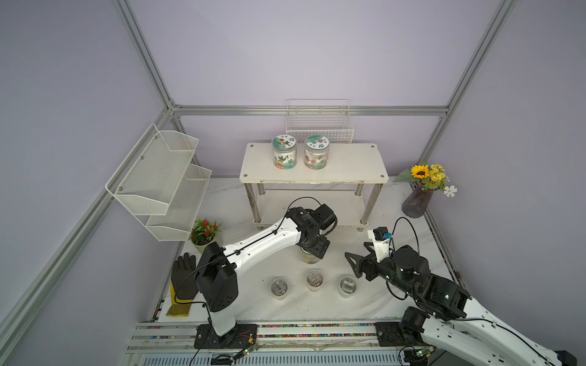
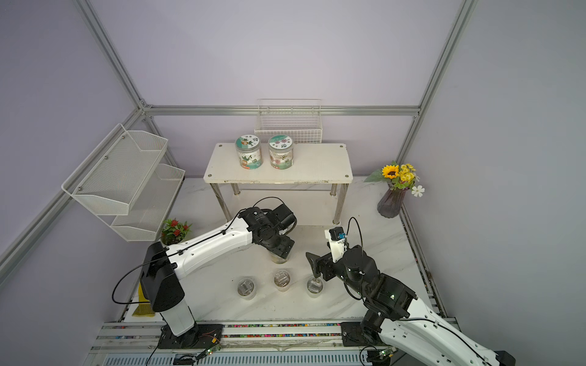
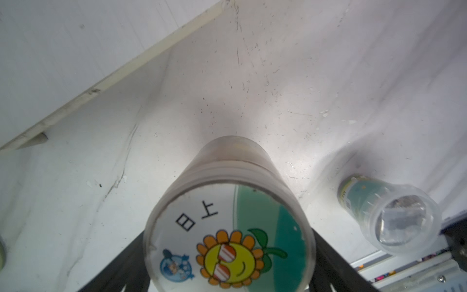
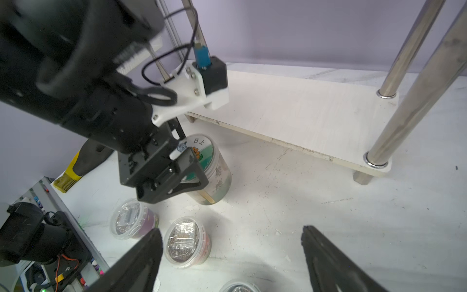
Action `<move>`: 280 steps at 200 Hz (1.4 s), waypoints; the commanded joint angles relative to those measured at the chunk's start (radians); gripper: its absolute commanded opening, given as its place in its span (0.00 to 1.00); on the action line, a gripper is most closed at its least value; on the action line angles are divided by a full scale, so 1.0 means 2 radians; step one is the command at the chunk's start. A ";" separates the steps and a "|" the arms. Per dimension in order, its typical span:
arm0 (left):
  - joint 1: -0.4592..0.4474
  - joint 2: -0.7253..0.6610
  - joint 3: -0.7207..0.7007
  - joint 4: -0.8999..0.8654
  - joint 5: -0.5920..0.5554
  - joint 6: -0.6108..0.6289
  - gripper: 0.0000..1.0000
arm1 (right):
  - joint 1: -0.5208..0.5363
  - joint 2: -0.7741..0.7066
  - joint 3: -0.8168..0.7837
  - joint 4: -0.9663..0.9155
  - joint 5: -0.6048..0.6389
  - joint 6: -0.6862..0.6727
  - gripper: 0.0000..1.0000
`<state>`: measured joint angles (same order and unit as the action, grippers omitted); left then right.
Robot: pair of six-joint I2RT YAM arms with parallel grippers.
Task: Place the seed container on the shelf
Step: Pick up the seed jar at the center of the board.
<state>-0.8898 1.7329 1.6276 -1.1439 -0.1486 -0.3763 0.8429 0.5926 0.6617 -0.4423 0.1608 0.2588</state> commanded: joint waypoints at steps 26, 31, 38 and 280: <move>0.024 -0.091 0.024 -0.053 0.034 0.100 0.65 | 0.005 0.015 -0.013 0.104 -0.058 -0.120 0.91; 0.027 -0.098 0.022 -0.055 0.036 0.106 0.65 | 0.006 0.019 -0.013 0.108 -0.061 -0.128 0.92; 0.033 -0.110 0.020 -0.059 0.041 0.116 0.65 | 0.007 0.023 -0.013 0.116 -0.069 -0.138 0.92; 0.082 -0.238 -0.050 -0.074 0.195 0.199 0.68 | 0.135 0.222 -0.022 0.419 -0.091 -0.193 0.97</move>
<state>-0.7284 1.2636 1.5097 -1.3346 0.1986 0.0196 1.0924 1.0294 0.6205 0.2996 -0.0753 -0.1722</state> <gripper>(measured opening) 0.844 0.975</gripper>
